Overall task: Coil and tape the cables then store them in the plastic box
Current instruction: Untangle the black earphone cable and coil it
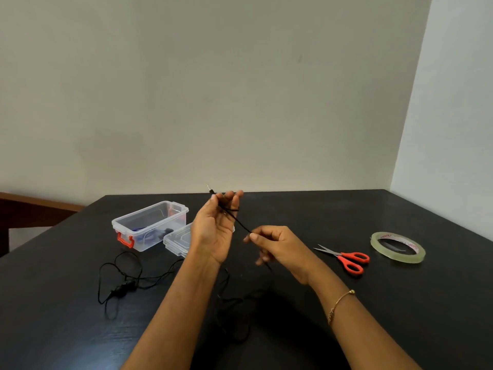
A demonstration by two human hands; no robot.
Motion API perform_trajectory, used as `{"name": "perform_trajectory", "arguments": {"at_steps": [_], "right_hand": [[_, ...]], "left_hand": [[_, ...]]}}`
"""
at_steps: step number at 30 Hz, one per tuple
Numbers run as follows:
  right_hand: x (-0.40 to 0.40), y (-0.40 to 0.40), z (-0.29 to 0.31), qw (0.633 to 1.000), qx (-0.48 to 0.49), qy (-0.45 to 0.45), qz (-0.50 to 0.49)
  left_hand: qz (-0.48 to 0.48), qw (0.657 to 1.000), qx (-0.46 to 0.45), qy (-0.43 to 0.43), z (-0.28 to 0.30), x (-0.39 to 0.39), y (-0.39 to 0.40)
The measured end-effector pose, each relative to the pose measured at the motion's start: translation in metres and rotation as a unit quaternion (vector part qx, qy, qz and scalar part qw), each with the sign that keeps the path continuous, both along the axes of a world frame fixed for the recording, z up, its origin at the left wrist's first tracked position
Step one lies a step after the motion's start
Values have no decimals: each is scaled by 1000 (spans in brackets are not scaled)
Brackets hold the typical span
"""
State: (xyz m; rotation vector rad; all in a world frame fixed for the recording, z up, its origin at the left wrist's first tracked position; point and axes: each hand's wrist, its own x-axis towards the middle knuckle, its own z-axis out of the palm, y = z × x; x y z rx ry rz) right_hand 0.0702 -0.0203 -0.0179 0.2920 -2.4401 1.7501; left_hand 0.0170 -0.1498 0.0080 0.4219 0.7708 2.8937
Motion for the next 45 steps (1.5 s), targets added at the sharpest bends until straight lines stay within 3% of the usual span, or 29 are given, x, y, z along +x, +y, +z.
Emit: {"name": "perform_trajectory", "arguments": {"at_steps": [2,4,6,7,9,12,16,18,20,22,23,25,27,29,31,33,36,38,42,43,45], "right_hand": [[1,2,4,1000,27,8,-1],[-1,8,5,990,133,30,-31],[-7,24,-2,938,321,50,-120],[-8,33,-5,915,368,34,-162],[-8,47,-10,931,322,-29,-169],[-5,46,-9,978,159,-82,-105],[-4,36,-2,987,-91,-115,-60],[-5,40,2,965,-226,-111,-67],[-6,47,6,938,-315,-73,-124],[-6,53,5,937,-245,7,-251],[-5,55,4,933,-158,47,-320],[-5,57,2,914,-59,96,-390],[-6,58,0,911,-117,73,-388],[-7,61,3,903,-199,39,-378],[-9,62,4,898,-218,29,-381],[-9,61,1,904,-117,51,-407],[-7,58,-10,873,185,149,-426],[-7,55,-14,841,288,206,-409],[-11,50,-18,814,344,262,-387],[-12,48,-17,825,331,260,-378],[-12,45,-15,882,234,217,-348]], "left_hand": [[28,1000,-2,0,-1,-1,0],[55,998,-16,12,1,0,3],[82,996,-19,24,3,-2,2],[92,995,-30,31,3,-3,-1],[107,985,-126,52,-3,-7,-3],[115,913,-379,100,-24,-4,5],[158,857,-474,124,-41,-8,17],[207,795,-543,170,-47,-15,16],[221,700,-641,226,-57,-22,13],[208,577,-739,277,-66,-27,9],[193,538,-768,291,-68,-28,6],[145,530,-783,290,-72,-28,0],[120,530,-782,303,-77,-24,-9],[115,487,-794,346,-78,-21,-20],[110,433,-815,369,-77,-23,-35],[155,368,-823,404,-74,-25,-53],[278,183,-833,442,-73,-35,-88],[295,104,-860,403,-68,-31,-108],[309,-7,-891,334,-60,-21,-125],[296,-42,-899,320,-55,-15,-125],[298,-100,-901,300,-55,-18,-124]]}}
